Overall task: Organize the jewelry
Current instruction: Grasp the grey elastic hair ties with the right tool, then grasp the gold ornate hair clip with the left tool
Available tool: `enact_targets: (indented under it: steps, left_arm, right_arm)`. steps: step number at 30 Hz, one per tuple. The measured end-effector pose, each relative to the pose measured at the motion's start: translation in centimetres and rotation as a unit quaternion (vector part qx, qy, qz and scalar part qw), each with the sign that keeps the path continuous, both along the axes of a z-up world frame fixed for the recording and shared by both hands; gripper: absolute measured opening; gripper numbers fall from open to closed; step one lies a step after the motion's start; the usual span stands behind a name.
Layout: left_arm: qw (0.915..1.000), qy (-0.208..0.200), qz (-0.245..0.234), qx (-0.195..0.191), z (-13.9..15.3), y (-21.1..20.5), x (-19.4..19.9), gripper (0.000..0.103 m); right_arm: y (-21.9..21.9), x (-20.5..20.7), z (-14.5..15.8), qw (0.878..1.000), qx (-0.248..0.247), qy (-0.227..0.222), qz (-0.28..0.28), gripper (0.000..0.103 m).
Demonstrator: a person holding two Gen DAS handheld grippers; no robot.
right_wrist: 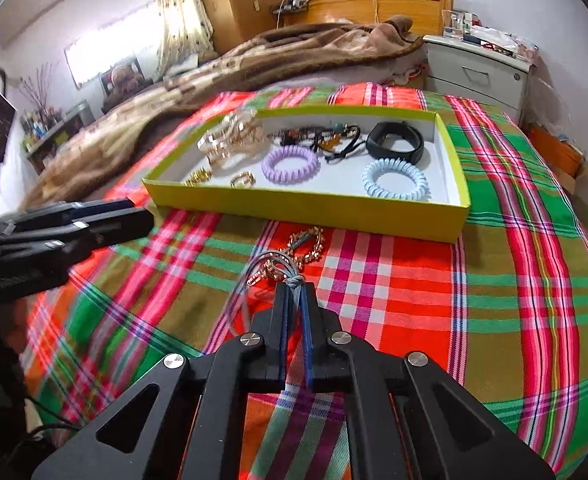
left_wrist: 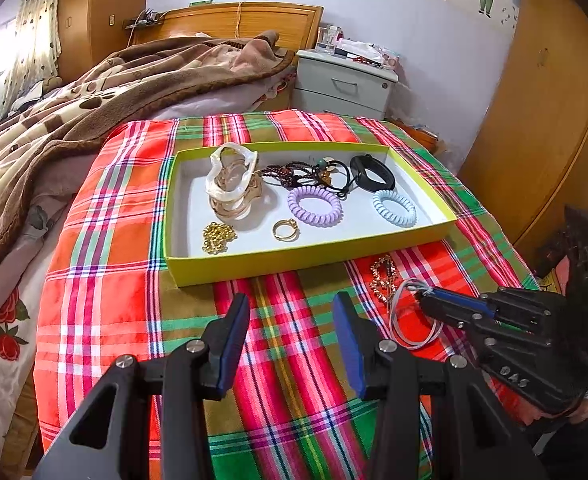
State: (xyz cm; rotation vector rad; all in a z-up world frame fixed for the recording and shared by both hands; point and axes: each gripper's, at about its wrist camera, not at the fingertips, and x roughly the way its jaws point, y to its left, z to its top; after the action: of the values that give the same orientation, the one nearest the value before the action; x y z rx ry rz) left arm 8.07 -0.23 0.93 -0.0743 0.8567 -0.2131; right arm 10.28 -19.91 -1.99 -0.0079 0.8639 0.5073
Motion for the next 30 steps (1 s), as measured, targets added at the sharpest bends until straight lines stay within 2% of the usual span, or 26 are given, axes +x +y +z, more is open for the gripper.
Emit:
enact_targets:
  steps: [8,17,30]
  left_arm:
    - [0.9989,0.008,-0.045,-0.014,-0.1,-2.4,1.0,0.045]
    - [0.9941,0.033,-0.103,0.012,-1.6,-7.2,2.8,0.045]
    - [0.9929,0.053,-0.101,0.036,-2.8,-9.3,4.1,0.045]
  right_arm:
    - [-3.7,-0.9,1.9,0.998,0.007,-0.03,-0.055,0.006]
    - [-5.9,-1.0,2.1,0.996,0.019,-0.036,-0.084,0.006]
    - [-6.8,-0.5,1.7,0.995,0.033,-0.034,-0.086,0.006]
